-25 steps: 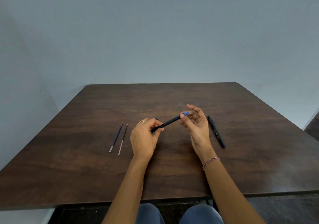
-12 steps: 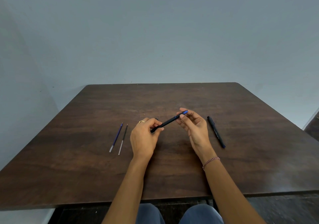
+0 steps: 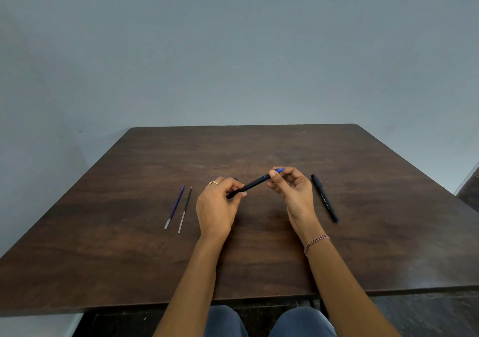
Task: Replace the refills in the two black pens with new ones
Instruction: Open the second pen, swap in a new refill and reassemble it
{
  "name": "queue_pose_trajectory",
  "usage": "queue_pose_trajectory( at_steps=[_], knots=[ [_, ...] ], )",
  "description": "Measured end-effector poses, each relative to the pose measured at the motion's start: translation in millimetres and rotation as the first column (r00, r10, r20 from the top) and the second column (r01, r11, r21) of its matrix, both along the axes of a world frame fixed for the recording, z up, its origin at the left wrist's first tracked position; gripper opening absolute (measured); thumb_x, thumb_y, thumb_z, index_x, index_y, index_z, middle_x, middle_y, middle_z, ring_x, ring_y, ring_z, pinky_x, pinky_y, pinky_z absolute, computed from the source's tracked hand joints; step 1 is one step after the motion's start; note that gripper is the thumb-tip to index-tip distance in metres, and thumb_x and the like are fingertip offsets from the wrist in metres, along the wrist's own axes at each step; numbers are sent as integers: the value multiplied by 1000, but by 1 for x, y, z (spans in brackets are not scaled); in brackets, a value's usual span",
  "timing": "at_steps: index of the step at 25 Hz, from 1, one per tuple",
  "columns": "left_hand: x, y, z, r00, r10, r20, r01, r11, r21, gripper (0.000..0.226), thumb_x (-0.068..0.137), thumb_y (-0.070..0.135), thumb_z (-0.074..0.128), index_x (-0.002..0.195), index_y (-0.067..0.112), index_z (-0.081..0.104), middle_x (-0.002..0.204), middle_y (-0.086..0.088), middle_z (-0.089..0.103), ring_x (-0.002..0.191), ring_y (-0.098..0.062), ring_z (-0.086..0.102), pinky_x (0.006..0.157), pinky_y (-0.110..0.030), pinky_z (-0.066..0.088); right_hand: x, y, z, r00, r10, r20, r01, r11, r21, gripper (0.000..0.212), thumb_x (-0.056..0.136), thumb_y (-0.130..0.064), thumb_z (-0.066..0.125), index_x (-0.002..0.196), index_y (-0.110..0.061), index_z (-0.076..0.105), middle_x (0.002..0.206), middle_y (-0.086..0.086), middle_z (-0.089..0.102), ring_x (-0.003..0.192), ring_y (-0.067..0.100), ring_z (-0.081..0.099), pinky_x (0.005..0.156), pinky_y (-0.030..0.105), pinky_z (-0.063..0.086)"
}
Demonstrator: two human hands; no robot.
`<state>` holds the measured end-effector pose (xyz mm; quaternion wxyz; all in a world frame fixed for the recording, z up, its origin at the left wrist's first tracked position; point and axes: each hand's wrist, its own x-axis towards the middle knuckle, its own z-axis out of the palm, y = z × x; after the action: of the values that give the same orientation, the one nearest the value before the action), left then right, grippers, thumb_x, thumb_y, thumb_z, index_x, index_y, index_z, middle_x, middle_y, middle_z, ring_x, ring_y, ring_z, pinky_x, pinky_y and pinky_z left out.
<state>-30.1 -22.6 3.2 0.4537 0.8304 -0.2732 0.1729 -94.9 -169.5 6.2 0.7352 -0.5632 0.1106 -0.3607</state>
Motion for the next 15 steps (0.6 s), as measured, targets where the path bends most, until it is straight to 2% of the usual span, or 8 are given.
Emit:
queue_pose_trajectory(
  at_steps=[10, 15],
  knots=[
    [-3, 0, 1, 999, -10, 36, 9, 1000, 24, 21, 67, 23, 83, 78, 32, 67, 76, 17, 60, 72, -1, 56, 61, -22, 48, 1, -2, -2, 993, -88, -82, 83, 995, -55, 22, 78, -22, 76, 77, -11, 56, 75, 8, 66, 61, 7, 64, 59, 19, 53],
    [-4, 0, 1, 998, -28, 64, 25, 999, 42, 25, 65, 23, 83, 78, 32, 64, 75, 17, 59, 71, -1, 55, 61, -22, 49, 0, -2, -2, 991, -97, -97, 89, 993, -81, 24, 80, -24, 74, 80, -8, 57, 76, 9, 64, 59, 6, 62, 58, 17, 51]
  ],
)
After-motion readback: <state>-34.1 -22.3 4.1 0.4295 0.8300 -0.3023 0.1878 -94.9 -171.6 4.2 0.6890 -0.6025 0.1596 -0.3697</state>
